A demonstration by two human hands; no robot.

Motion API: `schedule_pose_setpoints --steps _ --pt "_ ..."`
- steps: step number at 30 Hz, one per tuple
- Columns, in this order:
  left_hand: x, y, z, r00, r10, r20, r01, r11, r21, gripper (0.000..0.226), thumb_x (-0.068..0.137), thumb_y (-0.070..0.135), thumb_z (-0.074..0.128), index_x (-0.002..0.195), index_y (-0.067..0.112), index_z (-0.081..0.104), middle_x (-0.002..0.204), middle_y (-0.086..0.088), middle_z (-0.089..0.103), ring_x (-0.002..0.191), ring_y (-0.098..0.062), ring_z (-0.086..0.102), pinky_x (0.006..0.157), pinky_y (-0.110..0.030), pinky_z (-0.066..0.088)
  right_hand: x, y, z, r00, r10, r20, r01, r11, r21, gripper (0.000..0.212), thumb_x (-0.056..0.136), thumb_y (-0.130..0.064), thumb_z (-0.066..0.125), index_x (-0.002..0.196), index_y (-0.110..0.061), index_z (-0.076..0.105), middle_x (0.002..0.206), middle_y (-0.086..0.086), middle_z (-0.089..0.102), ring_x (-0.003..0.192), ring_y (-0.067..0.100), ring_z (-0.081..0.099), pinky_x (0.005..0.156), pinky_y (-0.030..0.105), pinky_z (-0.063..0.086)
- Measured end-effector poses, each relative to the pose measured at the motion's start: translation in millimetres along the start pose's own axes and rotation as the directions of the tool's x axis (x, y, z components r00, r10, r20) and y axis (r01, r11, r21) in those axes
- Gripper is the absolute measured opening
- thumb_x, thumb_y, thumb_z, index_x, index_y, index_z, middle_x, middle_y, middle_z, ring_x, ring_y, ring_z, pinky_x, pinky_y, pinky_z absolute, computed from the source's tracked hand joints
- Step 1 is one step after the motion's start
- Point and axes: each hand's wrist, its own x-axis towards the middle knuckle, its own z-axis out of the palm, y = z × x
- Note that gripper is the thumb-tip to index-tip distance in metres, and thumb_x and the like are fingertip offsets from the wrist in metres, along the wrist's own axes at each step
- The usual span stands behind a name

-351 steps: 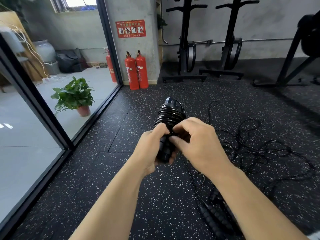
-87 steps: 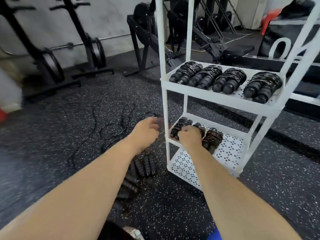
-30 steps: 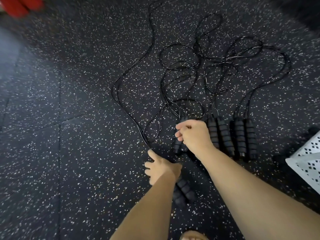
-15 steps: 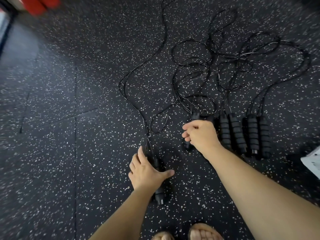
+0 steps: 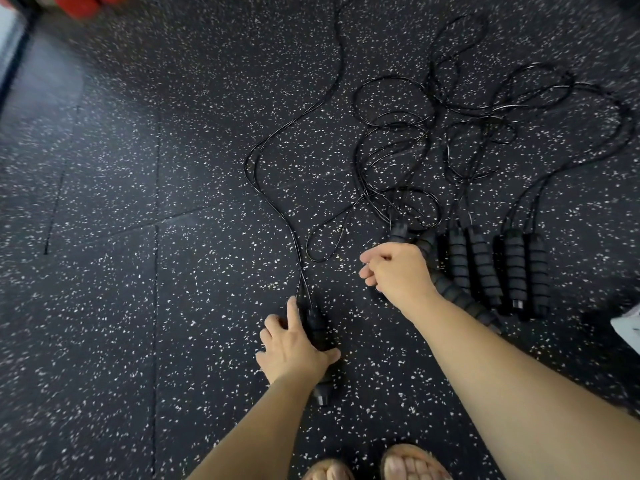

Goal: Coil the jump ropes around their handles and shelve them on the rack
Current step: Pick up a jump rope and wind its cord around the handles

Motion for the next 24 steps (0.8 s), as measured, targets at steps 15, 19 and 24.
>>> schedule_pose_setpoints --steps 15,19,24 --pt "5 -29 -11 0.988 -0.146 0.045 0.149 0.987 -0.061 0.087 0.083 0.028 0.066 0.147 0.028 0.008 0.137 -0.006 0.042 0.128 -0.026 0.042 0.098 -0.044 0.042 -7 -7 8 0.999 -0.008 0.038 0.009 0.999 -0.047 0.027 0.089 -0.008 0.047 0.078 -0.021 0.067 0.068 -0.003 0.07 0.062 0.012 0.062 0.073 0.041 0.056" --pt "4 -47 -36 0.966 -0.254 0.055 0.258 0.962 -0.086 0.069 0.084 0.033 0.066 0.136 0.013 0.027 0.137 -0.006 0.046 0.127 -0.027 0.045 0.099 -0.045 0.042 -15 -22 5 0.997 -0.035 0.074 0.043 0.992 -0.116 0.026 0.089 -0.007 0.047 0.079 -0.02 0.067 0.07 -0.002 0.07 0.063 0.013 0.063 0.073 0.042 0.057" --pt "-10 -72 -116 0.968 -0.251 -0.006 0.25 0.967 -0.049 0.057 0.083 0.036 0.063 0.128 0.013 0.035 0.127 -0.005 0.052 0.119 -0.027 0.053 0.096 -0.043 0.044 -41 -79 1 0.978 -0.139 0.158 0.179 0.943 -0.279 0.024 0.09 -0.011 0.05 0.079 -0.018 0.069 0.069 -0.006 0.071 0.079 0.03 0.07 0.077 0.047 0.058"
